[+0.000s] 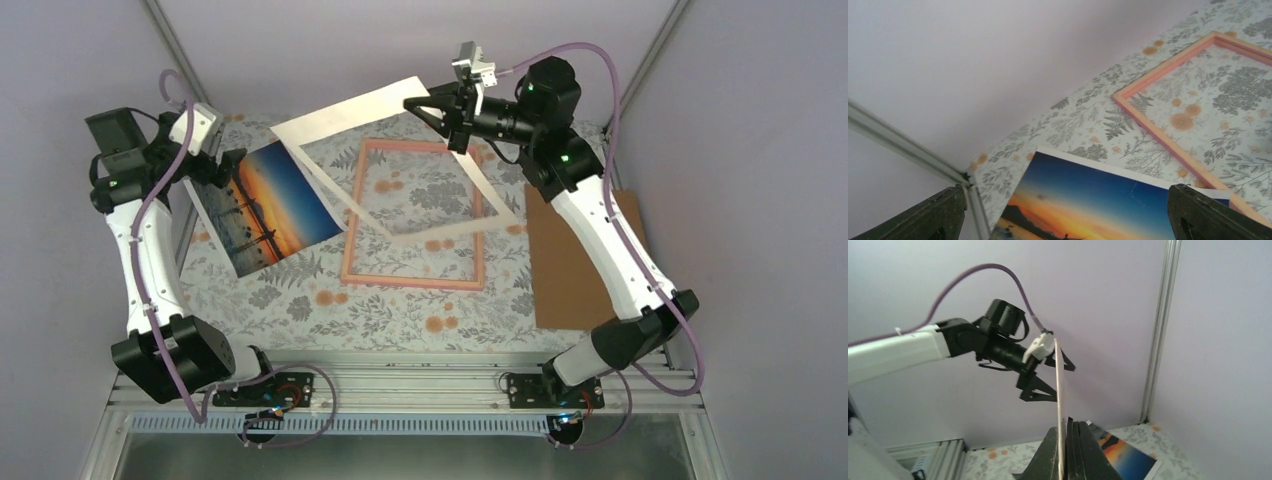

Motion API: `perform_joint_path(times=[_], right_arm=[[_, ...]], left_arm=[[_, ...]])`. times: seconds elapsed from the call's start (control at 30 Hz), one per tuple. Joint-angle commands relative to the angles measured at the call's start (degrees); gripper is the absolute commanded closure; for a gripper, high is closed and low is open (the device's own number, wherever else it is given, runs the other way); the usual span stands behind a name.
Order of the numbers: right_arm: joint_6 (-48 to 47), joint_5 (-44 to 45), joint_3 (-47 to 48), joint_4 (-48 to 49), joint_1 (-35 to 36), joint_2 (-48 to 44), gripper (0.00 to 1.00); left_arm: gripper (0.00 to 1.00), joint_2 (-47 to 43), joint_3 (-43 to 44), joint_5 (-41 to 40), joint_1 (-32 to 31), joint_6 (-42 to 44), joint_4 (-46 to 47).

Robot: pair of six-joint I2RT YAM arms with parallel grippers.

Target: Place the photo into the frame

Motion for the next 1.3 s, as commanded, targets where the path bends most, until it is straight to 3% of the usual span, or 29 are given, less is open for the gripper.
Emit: perform_joint_path(times=[0.0,0.2,0.3,0.5,0.73,0.97,1.27], right_arm=[[15.2,-2.0,-4.7,3.4,-0.8,-2.4,0.96],[36.7,0.0,-12.1,14.5,-2.9,-1.8,0.96],[48.1,-0.1,-15.5,20.1,-8.9,3.2,0.96],[59.8,1.0,-21.5,30.6,-19.7,15.8,0.96],[60.2,4.3,-21.5,32.3,-24.3,24.3,0.96],[67.1,9.7,-25.6,37.8,-26.7,28.1,0.96],[67.1,9.7,-25.1,38.8,-25.1,32.7,0.96]], left_arm=[[0.00,-1.3,-2.6,-4.0,-4.7,-5.8,5.7],[0.00,-0.7,-3.3,-7.9,-8.2,-10.8,8.5],[0.00,0.0,-3.3,-9.1,-8.6,-13.6,9.0],[0.00,-0.7,-3.9,-12.4,-10.1,-15.1,8.3],[0.00,-1.7,-3.9,-16.1,-11.2,-13.5,4.7],[0.00,0.3,-3.4,-17.2,-11.3,-13.1,3.4],[0.00,3.7,-1.7,-18.3,-12.2,-13.3,3.6]])
